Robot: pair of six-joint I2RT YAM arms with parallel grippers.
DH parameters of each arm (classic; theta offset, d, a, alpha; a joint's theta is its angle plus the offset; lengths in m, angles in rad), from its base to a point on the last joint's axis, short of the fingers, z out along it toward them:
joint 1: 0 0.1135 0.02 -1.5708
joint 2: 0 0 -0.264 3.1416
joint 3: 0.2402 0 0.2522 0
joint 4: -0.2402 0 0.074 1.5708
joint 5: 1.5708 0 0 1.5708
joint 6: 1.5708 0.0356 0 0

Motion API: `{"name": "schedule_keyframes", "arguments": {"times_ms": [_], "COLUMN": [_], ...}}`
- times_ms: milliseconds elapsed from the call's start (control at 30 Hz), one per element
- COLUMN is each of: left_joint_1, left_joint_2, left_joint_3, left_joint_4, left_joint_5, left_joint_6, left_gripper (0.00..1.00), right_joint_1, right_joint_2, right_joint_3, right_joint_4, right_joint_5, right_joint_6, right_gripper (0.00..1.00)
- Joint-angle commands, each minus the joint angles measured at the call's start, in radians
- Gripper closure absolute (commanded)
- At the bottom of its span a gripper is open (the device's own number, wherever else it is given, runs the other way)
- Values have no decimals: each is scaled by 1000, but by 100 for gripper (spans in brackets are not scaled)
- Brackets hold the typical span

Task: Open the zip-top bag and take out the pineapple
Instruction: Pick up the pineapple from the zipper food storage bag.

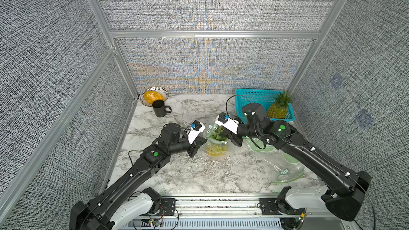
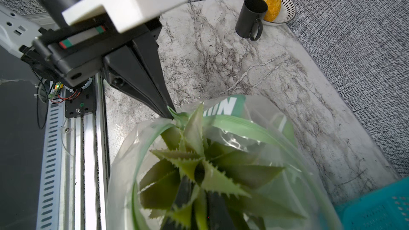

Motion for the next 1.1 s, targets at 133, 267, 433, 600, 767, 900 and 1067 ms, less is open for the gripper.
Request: {"name": "schedule_keyframes", "arguments": {"times_ms": [133,267,433,600,767,900,1067], "left_joint_1": [-7,-5,4,13,65,143,209], "left_joint_2": [18,-19,-92,-78,-23,20,61], "left_joint_3": [15,-3,-99,-158,-237,-297,-312], "left_joint_4": [-60,-54,70,155,338,522,616], "left_joint_5": [21,-113,-164,-248,-258,-129,-10], "left_joint_6": [28,-23,-88,-65,14,19,43], "left_gripper": [100,57,33,30,30,29,28], "right_joint_1": [-10,-40,-124,-186,-220,-230,-232], "right_joint_2": [-30,-44,-75,-82,-88,-87,-73], "right_joint_3": [-1,-2,-1,64,94,105,117], "right_joint_4": [220,205,198,141,97,73,43], "right_joint_5": [22,21,-52,-111,-135,-147,-164], "right_joint_6": [32,36,55,50,35,24,8], "right_gripper": [100,100,100,100,100,100,100]}}
